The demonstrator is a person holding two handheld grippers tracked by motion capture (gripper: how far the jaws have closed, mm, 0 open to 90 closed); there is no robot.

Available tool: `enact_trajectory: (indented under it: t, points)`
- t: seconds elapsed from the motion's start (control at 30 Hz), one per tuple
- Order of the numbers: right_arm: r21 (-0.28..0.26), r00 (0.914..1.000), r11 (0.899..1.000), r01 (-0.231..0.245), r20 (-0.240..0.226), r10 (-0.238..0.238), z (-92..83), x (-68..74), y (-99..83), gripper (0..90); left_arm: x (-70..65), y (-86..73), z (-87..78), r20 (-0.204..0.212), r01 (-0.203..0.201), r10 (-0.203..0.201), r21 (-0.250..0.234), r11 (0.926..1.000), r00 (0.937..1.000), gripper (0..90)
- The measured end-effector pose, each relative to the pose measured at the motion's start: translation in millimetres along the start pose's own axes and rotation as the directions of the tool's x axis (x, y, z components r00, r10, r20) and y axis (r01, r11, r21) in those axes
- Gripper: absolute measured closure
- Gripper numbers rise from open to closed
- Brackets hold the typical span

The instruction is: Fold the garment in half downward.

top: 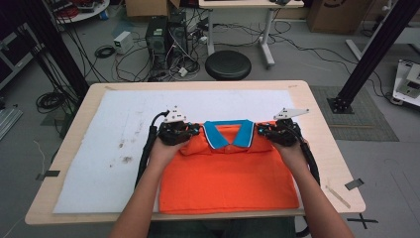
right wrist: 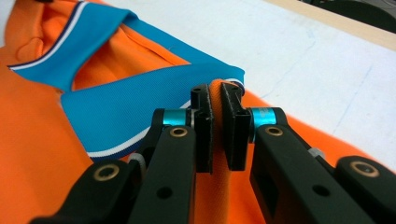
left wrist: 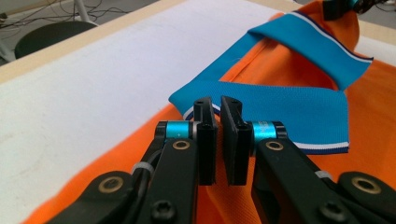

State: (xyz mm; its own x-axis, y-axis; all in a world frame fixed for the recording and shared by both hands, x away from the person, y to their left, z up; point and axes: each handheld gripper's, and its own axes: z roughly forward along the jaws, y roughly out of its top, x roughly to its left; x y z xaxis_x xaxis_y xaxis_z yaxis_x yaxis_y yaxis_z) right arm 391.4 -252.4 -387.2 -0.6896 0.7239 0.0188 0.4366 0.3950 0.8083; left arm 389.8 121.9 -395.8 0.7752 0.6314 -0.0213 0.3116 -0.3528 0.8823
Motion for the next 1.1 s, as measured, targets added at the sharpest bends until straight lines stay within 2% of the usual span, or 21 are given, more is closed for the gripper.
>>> enact_trajectory:
  t: [0.23, 0.4, 0.47, 0.53, 0.6, 0.7, 0.77, 0.83, 0.9, 0.97, 1.1]
  points:
    - [-0.018, 0.9986, 0.999, 0.032, -0.043, -0.033, -17.8, 18.0, -24.3, 85.0, -19.4, -28.4, -15.1, 0.050, -0.006, 0.006, -0.001, 1.0000, 0.9987, 84.5]
    - [-0.016, 0.9979, 1.000, 0.020, -0.061, -0.021, -29.4, 30.2, -49.5, 84.9, -34.2, -40.6, -26.2, 0.084, -0.023, 0.023, -0.002, 0.9997, 0.9962, 84.4]
    - [-0.011, 0.9976, 1.000, 0.018, -0.067, -0.019, -32.2, 35.2, -58.0, 84.6, -38.2, -44.3, -27.1, 0.099, -0.016, 0.015, 0.009, 0.9998, 0.9950, 84.2]
    - [-0.006, 0.9975, 1.000, 0.013, -0.069, -0.013, -33.3, 37.8, -64.6, 81.8, -39.5, -48.3, -25.3, 0.097, -0.023, 0.020, 0.034, 0.9991, 0.9951, 83.1]
    - [-0.004, 0.9978, 1.000, -0.001, -0.067, 0.001, -33.0, 37.3, -68.1, 73.1, -38.3, -51.2, -21.9, 0.088, 0.004, -0.008, 0.039, 0.9992, 0.9961, 73.3]
    - [-0.021, 0.9959, 0.999, -0.030, -0.086, 0.028, -33.6, 31.8, -65.6, 62.2, -34.6, -49.7, -17.9, 0.067, 0.052, -0.054, 0.037, 0.9980, 0.9963, 55.6]
    - [-0.039, 0.9960, 0.999, -0.038, -0.082, 0.034, -34.8, 28.0, -60.0, 58.2, -31.1, -46.6, -14.7, 0.065, 0.074, -0.076, 0.033, 0.9967, 0.9949, 49.1]
    - [-0.066, 0.9964, 0.997, -0.042, -0.077, 0.036, -35.8, 24.1, -53.5, 54.7, -29.8, -43.8, -10.2, 0.045, 0.082, -0.084, 0.040, 0.9958, 0.9954, 44.3]
    - [-0.082, 0.9971, 0.996, -0.039, -0.068, 0.033, -34.8, 21.0, -47.1, 54.5, -26.8, -41.6, -5.0, 0.057, 0.108, -0.110, 0.030, 0.9937, 0.9923, 41.4]
    - [-0.077, 0.9968, 0.996, -0.047, -0.067, 0.042, -30.2, 18.6, -41.9, 51.6, -25.1, -37.8, 0.8, 0.047, 0.112, -0.114, 0.048, 0.9926, 0.9923, 41.1]
    - [-0.031, 0.9967, 0.998, -0.059, -0.057, 0.058, -15.1, 15.1, -35.1, 45.3, -21.2, -31.2, 11.1, 0.052, 0.117, -0.121, 0.069, 0.9907, 0.9913, 38.8]
